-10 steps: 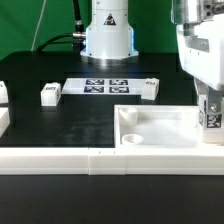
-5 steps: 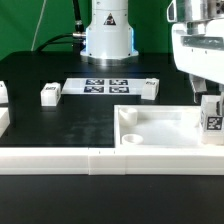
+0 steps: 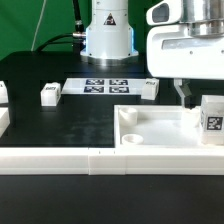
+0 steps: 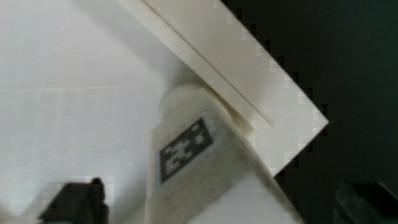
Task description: Assemble one leg
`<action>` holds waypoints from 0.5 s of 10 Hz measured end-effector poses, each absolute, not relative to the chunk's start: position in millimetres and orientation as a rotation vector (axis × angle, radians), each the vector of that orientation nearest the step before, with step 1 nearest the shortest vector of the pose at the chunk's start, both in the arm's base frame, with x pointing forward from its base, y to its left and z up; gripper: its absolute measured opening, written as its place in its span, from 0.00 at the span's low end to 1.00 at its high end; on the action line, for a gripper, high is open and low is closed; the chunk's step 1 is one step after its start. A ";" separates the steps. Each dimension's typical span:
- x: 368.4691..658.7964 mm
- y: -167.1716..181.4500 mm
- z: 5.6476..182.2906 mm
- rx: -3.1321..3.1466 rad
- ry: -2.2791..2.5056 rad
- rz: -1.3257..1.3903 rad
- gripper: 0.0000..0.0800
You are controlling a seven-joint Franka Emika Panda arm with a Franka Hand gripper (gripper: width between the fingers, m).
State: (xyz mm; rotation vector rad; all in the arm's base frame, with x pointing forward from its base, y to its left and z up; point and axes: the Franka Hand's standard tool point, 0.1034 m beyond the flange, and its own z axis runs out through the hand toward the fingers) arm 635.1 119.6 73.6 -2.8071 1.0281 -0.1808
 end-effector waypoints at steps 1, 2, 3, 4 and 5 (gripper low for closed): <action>634.9 120.1 73.2 -2.858 0.918 -0.192 0.81; 634.6 120.8 72.9 -2.937 0.732 -0.211 0.81; 634.8 121.6 72.1 -2.998 0.574 -0.225 0.81; 635.4 122.0 69.8 -3.063 0.371 -0.239 0.81; 635.6 120.1 68.5 -3.097 0.189 -0.244 0.81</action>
Offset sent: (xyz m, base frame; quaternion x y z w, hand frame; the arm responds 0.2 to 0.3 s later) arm 0.0072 -0.0001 -0.0054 -0.0736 0.0202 -0.3235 0.9431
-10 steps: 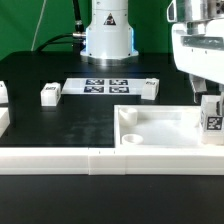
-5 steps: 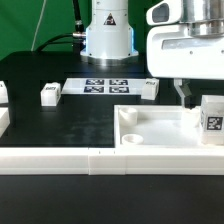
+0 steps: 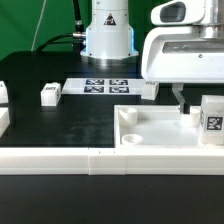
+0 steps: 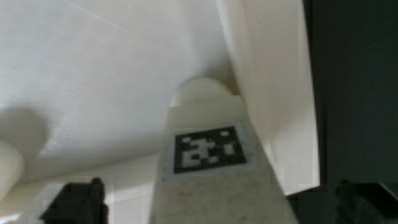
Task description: Assemble one leg
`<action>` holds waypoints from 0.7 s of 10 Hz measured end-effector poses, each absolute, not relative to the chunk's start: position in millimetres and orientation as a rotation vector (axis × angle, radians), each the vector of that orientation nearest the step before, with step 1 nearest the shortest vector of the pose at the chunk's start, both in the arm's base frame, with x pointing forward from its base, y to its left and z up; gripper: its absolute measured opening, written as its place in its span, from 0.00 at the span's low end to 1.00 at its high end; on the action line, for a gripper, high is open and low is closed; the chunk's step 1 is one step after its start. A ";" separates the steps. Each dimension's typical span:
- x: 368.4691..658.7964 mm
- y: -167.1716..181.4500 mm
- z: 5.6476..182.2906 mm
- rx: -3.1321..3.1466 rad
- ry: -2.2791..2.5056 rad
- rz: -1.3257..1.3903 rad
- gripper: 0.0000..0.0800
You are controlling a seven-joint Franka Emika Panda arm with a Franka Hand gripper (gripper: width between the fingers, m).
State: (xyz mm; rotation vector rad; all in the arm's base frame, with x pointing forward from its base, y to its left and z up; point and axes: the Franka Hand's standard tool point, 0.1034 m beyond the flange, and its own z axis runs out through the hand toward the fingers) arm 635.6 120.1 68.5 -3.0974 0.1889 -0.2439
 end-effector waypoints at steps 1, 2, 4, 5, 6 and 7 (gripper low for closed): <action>636.2 117.3 68.5 -3.108 0.077 -0.247 0.81; 636.3 117.4 68.6 -3.109 0.061 -0.249 0.81; 636.3 117.4 68.6 -3.109 0.063 -0.248 0.65; 636.3 117.5 68.6 -3.109 0.063 -0.249 0.42; 636.2 117.7 68.6 -3.106 0.090 -0.248 0.42; 636.2 117.7 68.5 -3.105 0.109 -0.248 0.36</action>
Offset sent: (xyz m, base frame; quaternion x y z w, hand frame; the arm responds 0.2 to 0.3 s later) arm 0.0000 0.0000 0.0000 0.0000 0.0000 0.0000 1.0000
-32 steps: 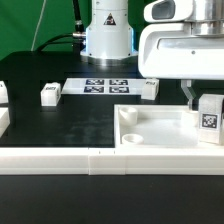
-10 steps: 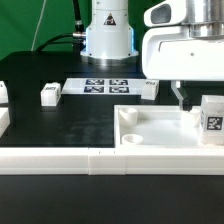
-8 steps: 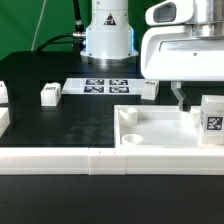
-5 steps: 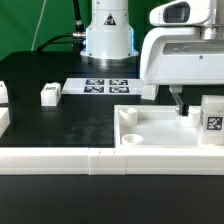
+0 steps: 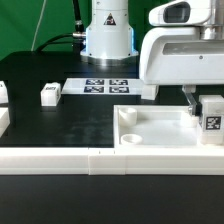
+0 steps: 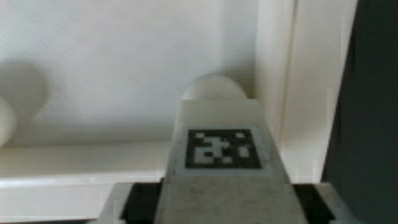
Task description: Assemble one leg
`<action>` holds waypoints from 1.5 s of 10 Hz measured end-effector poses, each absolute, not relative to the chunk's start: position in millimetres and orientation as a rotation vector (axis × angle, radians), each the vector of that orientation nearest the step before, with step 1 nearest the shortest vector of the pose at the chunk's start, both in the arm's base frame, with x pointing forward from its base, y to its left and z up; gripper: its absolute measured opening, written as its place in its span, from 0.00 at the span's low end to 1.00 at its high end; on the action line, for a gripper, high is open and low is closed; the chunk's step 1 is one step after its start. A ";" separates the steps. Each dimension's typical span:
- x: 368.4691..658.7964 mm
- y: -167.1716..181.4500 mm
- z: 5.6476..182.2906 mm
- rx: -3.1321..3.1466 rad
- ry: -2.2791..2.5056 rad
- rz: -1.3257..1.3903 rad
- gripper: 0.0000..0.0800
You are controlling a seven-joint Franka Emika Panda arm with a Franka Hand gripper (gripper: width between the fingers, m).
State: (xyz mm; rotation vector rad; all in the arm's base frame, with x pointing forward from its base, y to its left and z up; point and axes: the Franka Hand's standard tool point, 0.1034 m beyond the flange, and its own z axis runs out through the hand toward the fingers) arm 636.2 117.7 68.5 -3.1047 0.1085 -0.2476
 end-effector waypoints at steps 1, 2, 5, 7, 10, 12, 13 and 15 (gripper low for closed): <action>636.2 117.7 68.5 -3.105 0.108 -0.247 0.36; 635.8 117.7 68.1 -3.104 0.116 -0.249 0.36; 631.9 118.7 67.3 -2.934 0.756 -0.333 0.36; 631.3 120.5 67.4 -2.770 1.143 -0.318 0.36; 632.8 120.6 66.1 -2.518 1.529 -0.301 0.37; 632.9 120.6 67.5 -2.297 1.788 -0.262 0.38; 632.7 121.1 67.8 -2.282 1.808 -0.261 0.38; 632.7 120.8 68.3 -2.205 1.898 -0.234 0.38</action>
Offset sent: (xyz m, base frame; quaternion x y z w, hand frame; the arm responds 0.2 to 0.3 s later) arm -0.0271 -0.0081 -0.0136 0.0078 0.0392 0.2742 0.9609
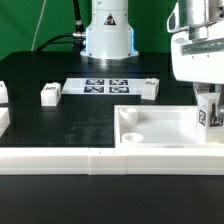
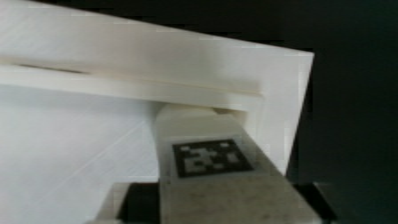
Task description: Assemble one leg
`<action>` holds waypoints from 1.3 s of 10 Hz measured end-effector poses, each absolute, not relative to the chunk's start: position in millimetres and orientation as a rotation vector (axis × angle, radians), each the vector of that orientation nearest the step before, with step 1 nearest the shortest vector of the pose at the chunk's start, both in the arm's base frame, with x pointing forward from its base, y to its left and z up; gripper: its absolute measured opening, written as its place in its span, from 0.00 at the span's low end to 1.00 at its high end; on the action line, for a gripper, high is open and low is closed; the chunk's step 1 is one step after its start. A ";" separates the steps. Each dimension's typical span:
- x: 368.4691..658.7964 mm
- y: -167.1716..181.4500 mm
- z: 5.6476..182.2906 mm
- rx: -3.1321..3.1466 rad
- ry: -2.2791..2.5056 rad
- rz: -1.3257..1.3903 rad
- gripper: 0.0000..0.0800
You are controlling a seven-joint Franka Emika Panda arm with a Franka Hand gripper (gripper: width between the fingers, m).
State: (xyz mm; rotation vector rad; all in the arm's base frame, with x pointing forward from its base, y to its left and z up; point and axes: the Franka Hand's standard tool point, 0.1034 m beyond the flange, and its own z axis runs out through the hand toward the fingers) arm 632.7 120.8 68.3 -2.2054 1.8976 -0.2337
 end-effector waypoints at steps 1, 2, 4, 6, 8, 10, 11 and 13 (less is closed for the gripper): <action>632.7 120.9 68.3 -2.195 1.907 -0.232 0.38; 632.4 120.9 67.7 -2.226 1.876 -0.236 0.38; 632.4 121.0 67.7 -2.308 1.784 -0.251 0.77; 633.9 123.7 69.2 -2.524 1.508 -0.290 0.80; 636.5 123.2 71.3 -2.713 1.199 -0.323 0.81; 636.8 126.2 73.4 -2.865 0.894 -0.340 0.81; 636.3 129.1 73.8 -2.933 0.728 -0.352 0.81; 635.0 132.5 73.5 -3.041 0.386 -0.357 0.81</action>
Offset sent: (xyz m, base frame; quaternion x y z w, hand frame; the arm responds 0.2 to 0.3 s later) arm 0.0000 -0.0012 0.0013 -0.0116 0.0027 -0.1060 0.9943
